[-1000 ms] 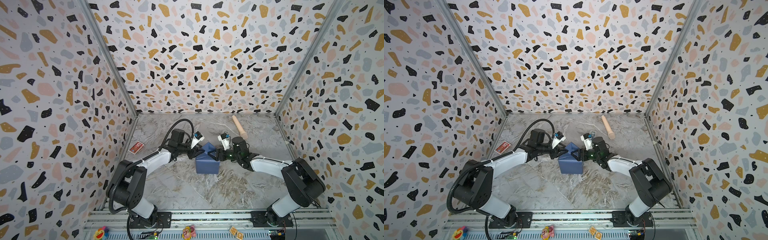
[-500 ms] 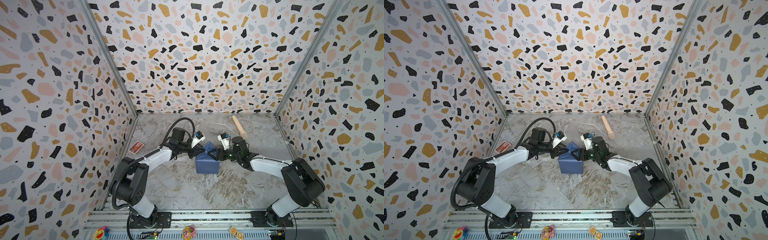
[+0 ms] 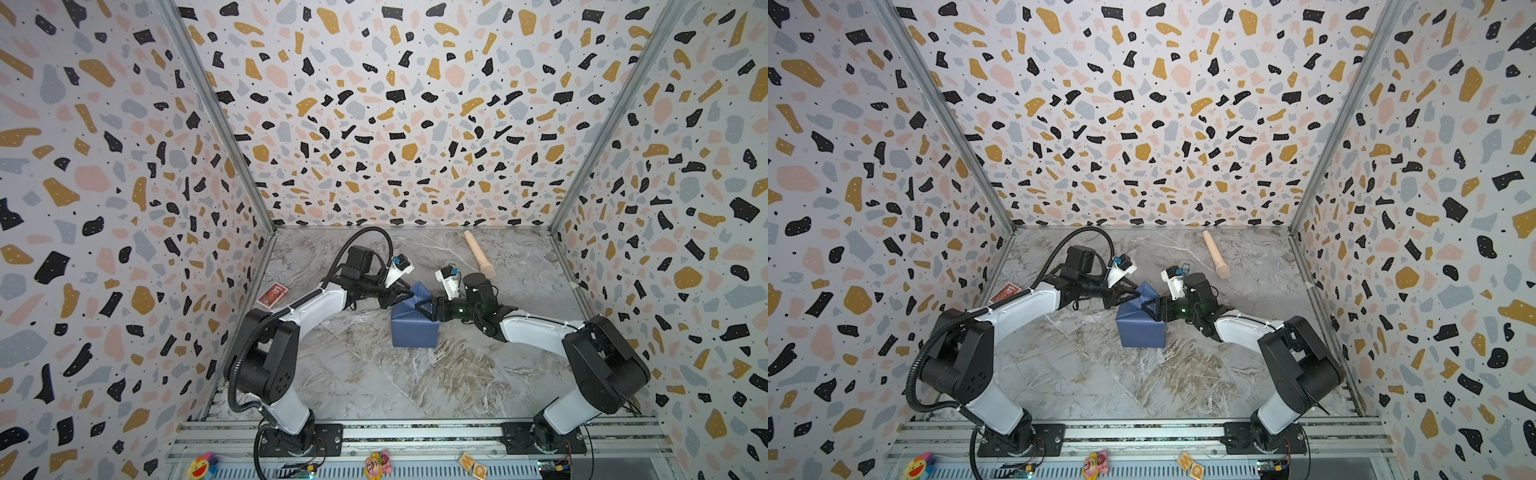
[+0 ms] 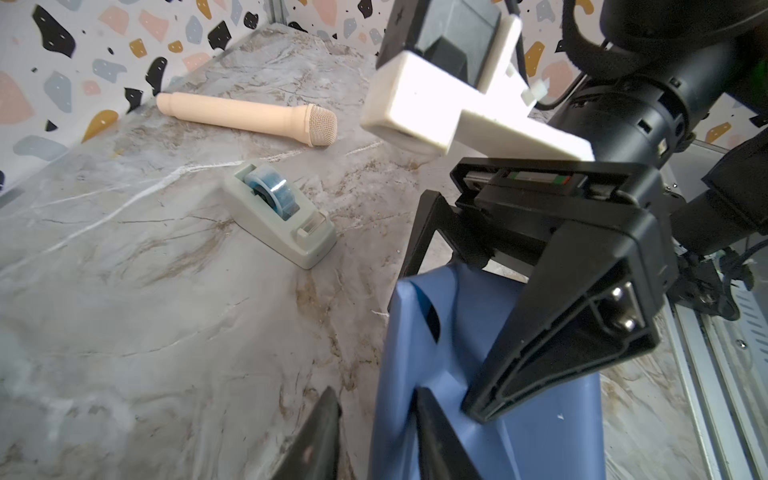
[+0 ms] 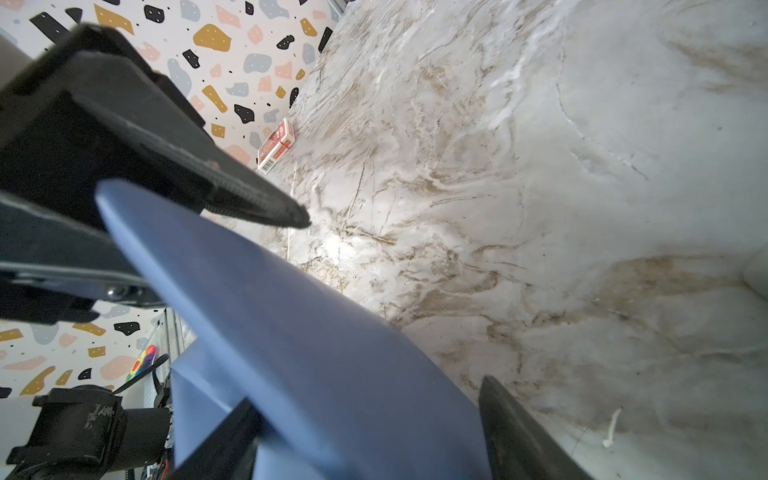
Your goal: Wrap the gift box in paper
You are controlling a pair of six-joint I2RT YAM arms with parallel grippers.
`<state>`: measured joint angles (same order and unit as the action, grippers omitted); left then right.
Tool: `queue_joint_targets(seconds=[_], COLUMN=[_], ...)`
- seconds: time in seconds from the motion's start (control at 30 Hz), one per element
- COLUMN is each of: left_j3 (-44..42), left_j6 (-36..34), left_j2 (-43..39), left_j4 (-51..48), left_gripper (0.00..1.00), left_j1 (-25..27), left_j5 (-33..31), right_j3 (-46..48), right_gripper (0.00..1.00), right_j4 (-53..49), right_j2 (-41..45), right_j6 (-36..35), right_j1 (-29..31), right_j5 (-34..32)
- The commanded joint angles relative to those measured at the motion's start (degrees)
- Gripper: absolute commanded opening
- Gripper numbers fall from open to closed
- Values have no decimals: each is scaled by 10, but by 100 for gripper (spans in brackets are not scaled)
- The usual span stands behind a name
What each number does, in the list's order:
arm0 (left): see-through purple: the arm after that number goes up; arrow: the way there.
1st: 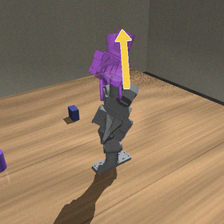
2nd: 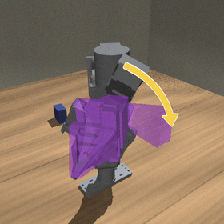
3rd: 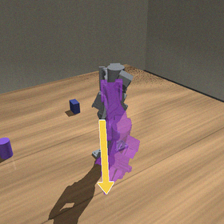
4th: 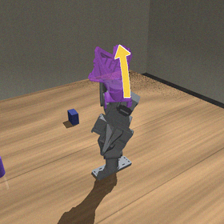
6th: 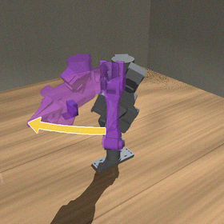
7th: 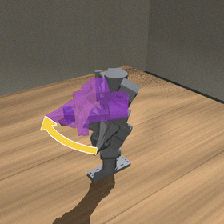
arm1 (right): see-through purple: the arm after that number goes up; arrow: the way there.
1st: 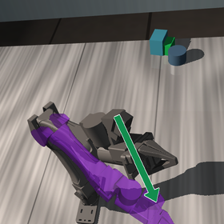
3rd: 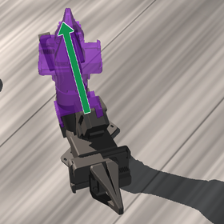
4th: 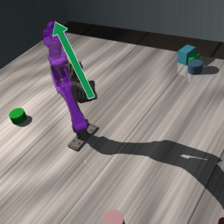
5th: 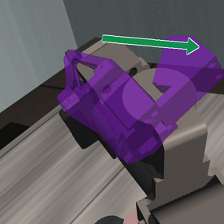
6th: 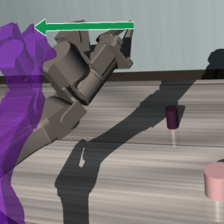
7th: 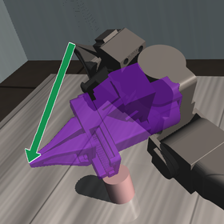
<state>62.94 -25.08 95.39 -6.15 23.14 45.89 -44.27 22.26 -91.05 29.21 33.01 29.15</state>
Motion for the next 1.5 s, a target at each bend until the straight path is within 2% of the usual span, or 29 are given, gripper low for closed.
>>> queue_joint_targets(seconds=[0.0, 0.4, 0.53, 0.7, 0.77, 0.87, 0.93, 1.1, 1.27, 1.47], left_j3=[15, 4, 0, -6, -14, -17, -9, 4, -1, -13], left_j6=[-26, 12, 13, -27, -35, -42, -46, -51, -34, -17], left_j2=[3, -23, -22, -26, -25, -17, -7, -1, -16, -29], left_j4=[-32, 13, 13, -31, -35, -42, -52, -66, -42, -21], left_gripper=[23, 0, 0, 33, 40, 42, 38, 16, 1, 0], left_j1=[-3, -18, -17, -23, -26, -30, -30, -30, -30, -31], left_j5=[22, 32, 30, 16, 11, 3, 4, 16, 31, 27], right_j3=[3, 3, 2, 3, 3, 3, 3, 1, 1, -7], right_gripper=[76, 76, 76, 76, 76, 76, 76, 76, 76, 77], right_j4=[-79, -80, -81, -82, -82, -81, -81, -81, -81, -90], right_j2=[-21, -21, -20, -21, -21, -22, -22, -24, -25, -15], right_j6=[-13, -13, -13, -13, -13, -12, -12, -12, -12, -22], right_j1=[9, 11, 11, 11, 11, 12, 12, 12, 12, 11], right_j5=[-15, -17, -18, -19, -18, -18, -18, -19, -19, -20])
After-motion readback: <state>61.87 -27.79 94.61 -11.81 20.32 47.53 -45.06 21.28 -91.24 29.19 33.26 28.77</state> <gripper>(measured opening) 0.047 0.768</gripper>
